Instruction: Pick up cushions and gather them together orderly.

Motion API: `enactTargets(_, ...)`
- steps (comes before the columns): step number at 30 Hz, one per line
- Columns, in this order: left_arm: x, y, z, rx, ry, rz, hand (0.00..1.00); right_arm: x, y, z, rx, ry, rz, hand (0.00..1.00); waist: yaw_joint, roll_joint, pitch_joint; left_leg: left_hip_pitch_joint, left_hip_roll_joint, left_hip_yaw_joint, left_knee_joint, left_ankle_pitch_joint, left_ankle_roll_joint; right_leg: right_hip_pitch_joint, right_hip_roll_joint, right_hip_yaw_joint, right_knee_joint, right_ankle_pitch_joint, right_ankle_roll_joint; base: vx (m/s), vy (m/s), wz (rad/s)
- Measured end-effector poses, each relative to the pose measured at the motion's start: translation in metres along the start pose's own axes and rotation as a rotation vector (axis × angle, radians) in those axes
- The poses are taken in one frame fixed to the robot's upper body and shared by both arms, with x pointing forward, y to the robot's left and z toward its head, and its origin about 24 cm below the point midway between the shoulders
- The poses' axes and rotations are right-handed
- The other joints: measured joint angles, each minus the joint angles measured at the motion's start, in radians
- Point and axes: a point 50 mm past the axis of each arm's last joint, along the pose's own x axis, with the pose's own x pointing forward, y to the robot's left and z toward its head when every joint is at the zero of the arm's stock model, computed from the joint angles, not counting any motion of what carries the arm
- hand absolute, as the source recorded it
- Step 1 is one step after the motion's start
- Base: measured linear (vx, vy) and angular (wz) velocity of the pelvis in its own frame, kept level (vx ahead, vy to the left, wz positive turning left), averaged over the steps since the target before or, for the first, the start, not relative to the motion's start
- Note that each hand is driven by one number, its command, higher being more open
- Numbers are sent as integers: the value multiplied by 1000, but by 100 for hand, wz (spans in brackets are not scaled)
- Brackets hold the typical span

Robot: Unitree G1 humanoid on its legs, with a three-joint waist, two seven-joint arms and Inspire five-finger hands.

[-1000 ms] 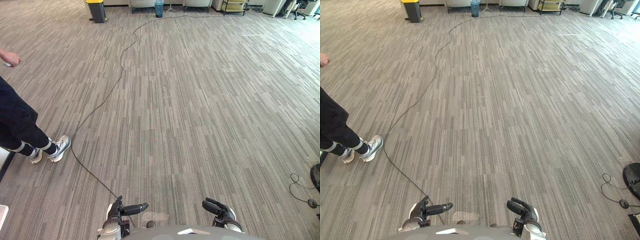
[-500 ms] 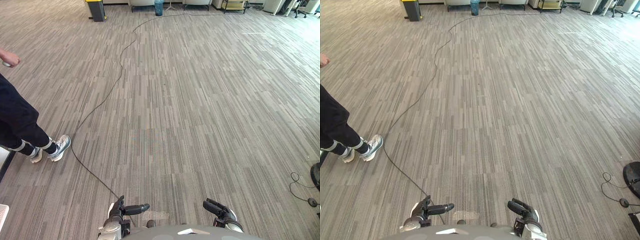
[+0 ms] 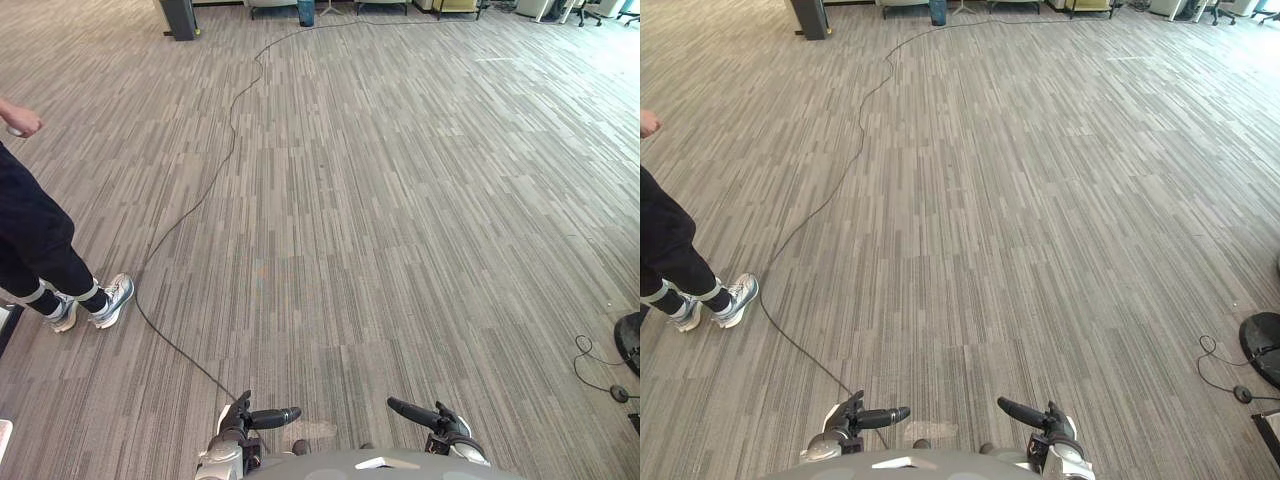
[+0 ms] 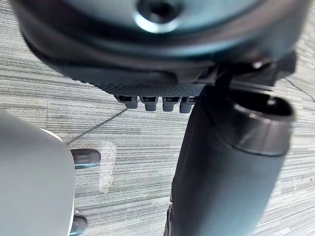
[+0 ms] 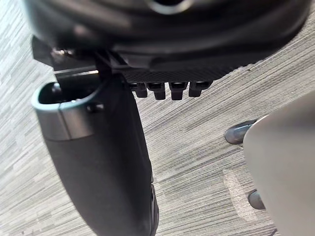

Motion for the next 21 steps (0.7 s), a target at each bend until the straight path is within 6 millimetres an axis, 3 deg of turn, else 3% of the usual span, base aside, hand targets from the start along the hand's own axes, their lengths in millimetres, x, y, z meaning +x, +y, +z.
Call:
enactTargets(4, 0, -1, 1, -1, 0, -2, 100, 0, -2, 0, 11, 0, -8, 100, -1, 5, 4, -2, 7, 9, 4, -16, -8, -9, 6, 0, 29, -21, -13, -15, -30, -2)
enactTargets(5, 0, -1, 1, 1, -1, -2, 100, 0, -3, 1, 11, -3, -9, 100, -1, 5, 5, -21, 15, 29, 41, -45, -9, -34, 5, -1, 71, -46, -17, -8, -81, -7)
enactTargets(6, 1, 1, 4, 0, -7, -1, 100, 0, -4, 2, 16, -11, -10, 100, -1, 1, 9, -93, 40, 70, 190, -123, -39, -71, 3, -1, 139, -92, -33, 3, -60, -5)
enactTargets(7, 1, 1, 5, -1, -7, 0, 100, 0, -4, 2, 16, -12, -10, 100, -1, 1, 9, -96, 42, 73, 199, -129, -42, -73, 3, -2, 143, -95, -34, 64, -55, -5)
enactTargets(8, 2, 1, 6, -24, -13, 8, 100, 0, -6, 4, 25, -23, -14, 100, 0, 7, 15, -141, 71, 95, 335, -182, -76, -87, 5, -1, 192, -125, -44, 77, -34, 4)
enactTargets(9, 2, 4, 9, -39, -20, 15, 100, 0, -6, 6, 36, -34, -14, 100, -3, 4, 25, -178, 91, 131, 447, -194, -92, -84, 1, -8, 218, -147, -46, 110, -63, 11)
enactTargets(10, 2, 4, 12, -72, -37, 25, 100, -1, -7, 5, 38, -39, -17, 100, -5, -3, 30, -247, 128, 177, 617, -194, -93, -81, -4, -16, 249, -171, -43, 75, -52, 19)
enactTargets(12, 1, 6, 18, -130, -74, 46, 100, -3, -12, 6, 50, -56, -27, 100, 0, 6, 45, -363, 227, 218, 907, -186, -87, -43, 13, -24, 269, -215, -67, 142, -55, 15)
enactTargets(13, 0, 7, 19, -131, -80, 48, 100, -3, -13, 6, 49, -57, -31, 100, 1, 9, 46, -375, 239, 222, 941, -191, -85, -34, 15, -25, 269, -221, -70, 260, -29, 13)
enactTargets(14, 0, 6, 21, -132, -97, 45, 100, -4, -19, 2, 47, -49, -53, 100, 3, 13, 46, -408, 267, 243, 947, -232, -67, 4, 7, -27, 268, -248, -70, 238, 3, 4)
enactTargets(15, 0, 6, 23, -132, -106, 45, 100, -4, -20, -1, 47, -41, -57, 100, 4, 12, 47, -424, 265, 246, 896, -233, -66, 20, -4, -24, 265, -259, -68, 383, 66, -2)
enactTargets(18, 1, 4, 27, -116, -123, 36, 100, -4, -22, -5, 46, -19, -65, 100, 6, 5, 47, -467, 211, 238, 663, -214, -79, 42, -49, -13, 237, -269, -51, 304, 121, -16)
enactTargets(19, 1, 3, 29, -109, -128, 29, 100, -3, -22, -5, 45, -12, -66, 100, 10, 5, 48, -475, 170, 218, 512, -160, -87, 54, -70, -1, 206, -268, -48, 434, 237, -42)
enactTargets(20, 1, 0, 29, -96, -122, 21, 100, -2, -24, -4, 38, -2, -70, 100, 14, 12, 49, -466, 134, 180, 375, -19, -80, 72, -83, 12, 176, -262, -36, 537, 294, -44)
enactTargets(21, 2, 0, 28, -87, -116, 20, 100, -2, -24, -4, 35, 2, -71, 100, 17, 10, 49, -456, 128, 169, 357, 28, -58, 74, -87, 16, 173, -258, -25, 475, 258, -39)
